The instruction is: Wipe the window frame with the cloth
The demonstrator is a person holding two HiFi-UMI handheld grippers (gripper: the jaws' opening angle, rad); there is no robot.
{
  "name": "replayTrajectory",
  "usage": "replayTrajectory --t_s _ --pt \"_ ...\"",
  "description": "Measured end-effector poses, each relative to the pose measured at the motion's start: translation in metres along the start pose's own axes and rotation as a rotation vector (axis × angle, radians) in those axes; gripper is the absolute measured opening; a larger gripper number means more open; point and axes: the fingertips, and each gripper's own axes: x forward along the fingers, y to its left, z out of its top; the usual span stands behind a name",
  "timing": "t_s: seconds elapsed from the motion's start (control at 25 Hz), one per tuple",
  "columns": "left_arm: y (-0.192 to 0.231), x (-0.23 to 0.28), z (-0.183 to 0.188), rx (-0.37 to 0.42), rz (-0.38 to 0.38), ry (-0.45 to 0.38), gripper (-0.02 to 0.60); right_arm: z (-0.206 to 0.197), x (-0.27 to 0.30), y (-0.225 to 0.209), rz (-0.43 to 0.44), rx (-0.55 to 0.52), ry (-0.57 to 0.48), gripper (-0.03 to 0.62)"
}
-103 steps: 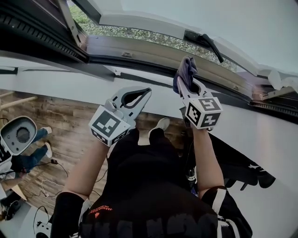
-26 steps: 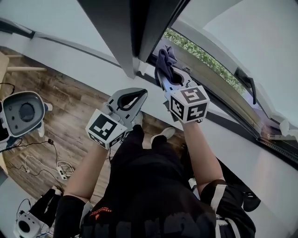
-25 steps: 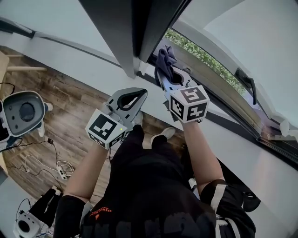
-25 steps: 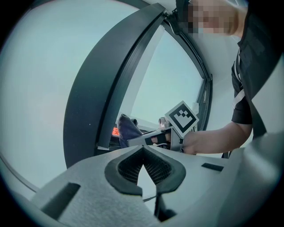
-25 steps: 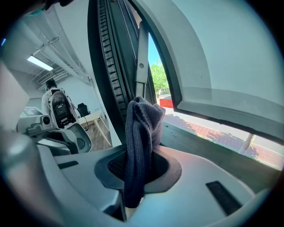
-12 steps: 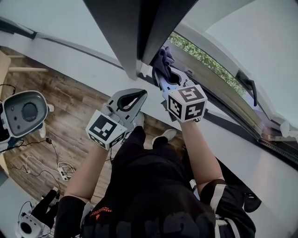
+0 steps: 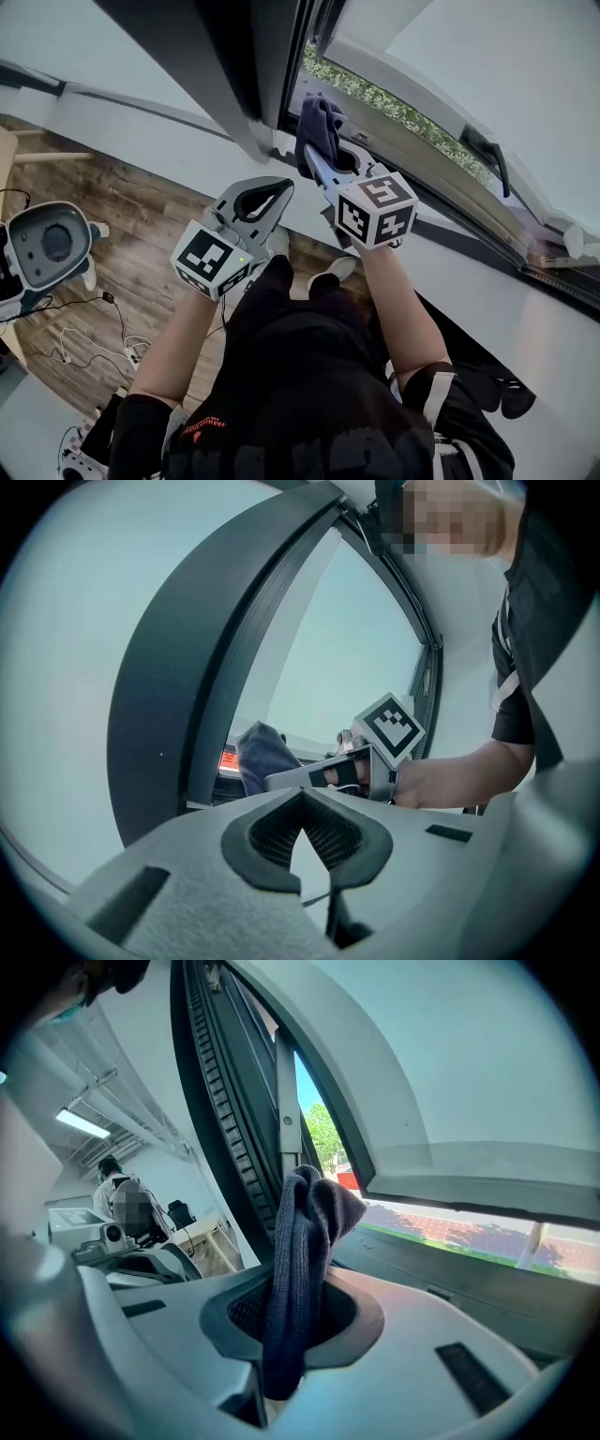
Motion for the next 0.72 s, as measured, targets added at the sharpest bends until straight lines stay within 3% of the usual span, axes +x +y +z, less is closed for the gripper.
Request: replayTrajectory --t_s 0.72 --pt "-0.072 0.054 0.012 0.058 -0.081 0.036 0.018 -0.013 -0.112 -0.06 -0.054 0.109 -0.094 0.049"
